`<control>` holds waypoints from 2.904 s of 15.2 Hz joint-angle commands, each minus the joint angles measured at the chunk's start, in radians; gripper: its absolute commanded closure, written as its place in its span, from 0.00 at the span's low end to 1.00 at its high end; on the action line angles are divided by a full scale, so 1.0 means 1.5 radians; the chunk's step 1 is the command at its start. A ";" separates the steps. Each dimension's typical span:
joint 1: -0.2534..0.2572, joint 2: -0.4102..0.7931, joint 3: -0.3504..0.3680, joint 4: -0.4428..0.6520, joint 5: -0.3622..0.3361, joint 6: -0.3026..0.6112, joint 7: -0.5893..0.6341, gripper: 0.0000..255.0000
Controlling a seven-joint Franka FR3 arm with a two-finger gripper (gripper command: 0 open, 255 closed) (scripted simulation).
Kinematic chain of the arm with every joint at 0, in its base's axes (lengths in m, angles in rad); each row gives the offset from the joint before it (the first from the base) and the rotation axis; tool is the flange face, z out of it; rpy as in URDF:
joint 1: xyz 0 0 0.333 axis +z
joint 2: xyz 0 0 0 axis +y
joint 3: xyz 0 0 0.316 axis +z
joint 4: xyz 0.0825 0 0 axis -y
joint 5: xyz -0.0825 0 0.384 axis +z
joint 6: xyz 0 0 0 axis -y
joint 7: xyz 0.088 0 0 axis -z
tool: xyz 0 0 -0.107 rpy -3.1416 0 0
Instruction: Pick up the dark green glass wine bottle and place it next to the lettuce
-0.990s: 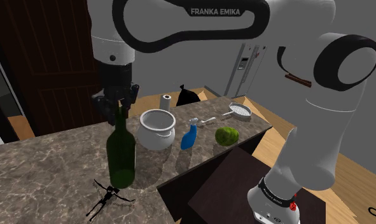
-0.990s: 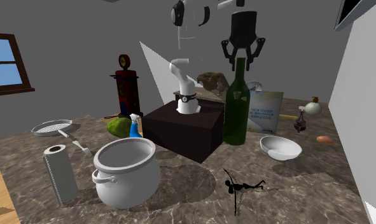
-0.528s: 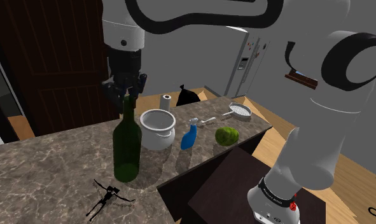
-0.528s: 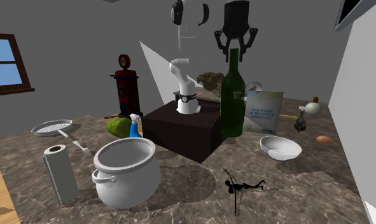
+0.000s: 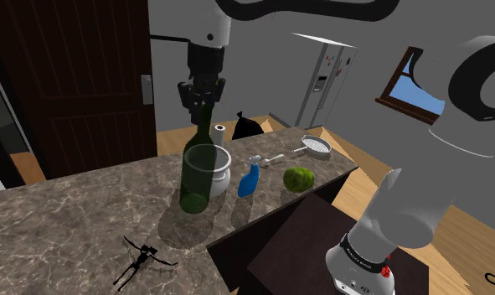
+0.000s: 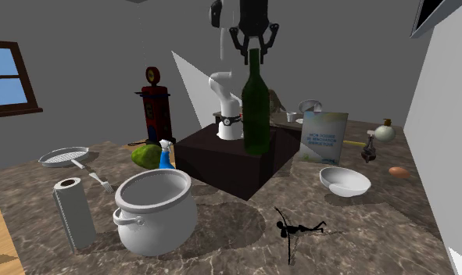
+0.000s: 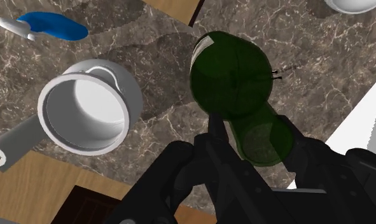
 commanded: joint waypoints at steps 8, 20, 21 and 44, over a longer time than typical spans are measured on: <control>-0.068 -0.089 -0.081 -0.040 0.020 -0.053 -0.148 1.00; -0.148 -0.105 -0.192 0.022 0.000 -0.141 -0.335 1.00; -0.154 -0.102 -0.202 0.033 -0.002 -0.149 -0.351 1.00; -0.287 0.062 -0.347 0.296 -0.015 -0.256 -0.627 1.00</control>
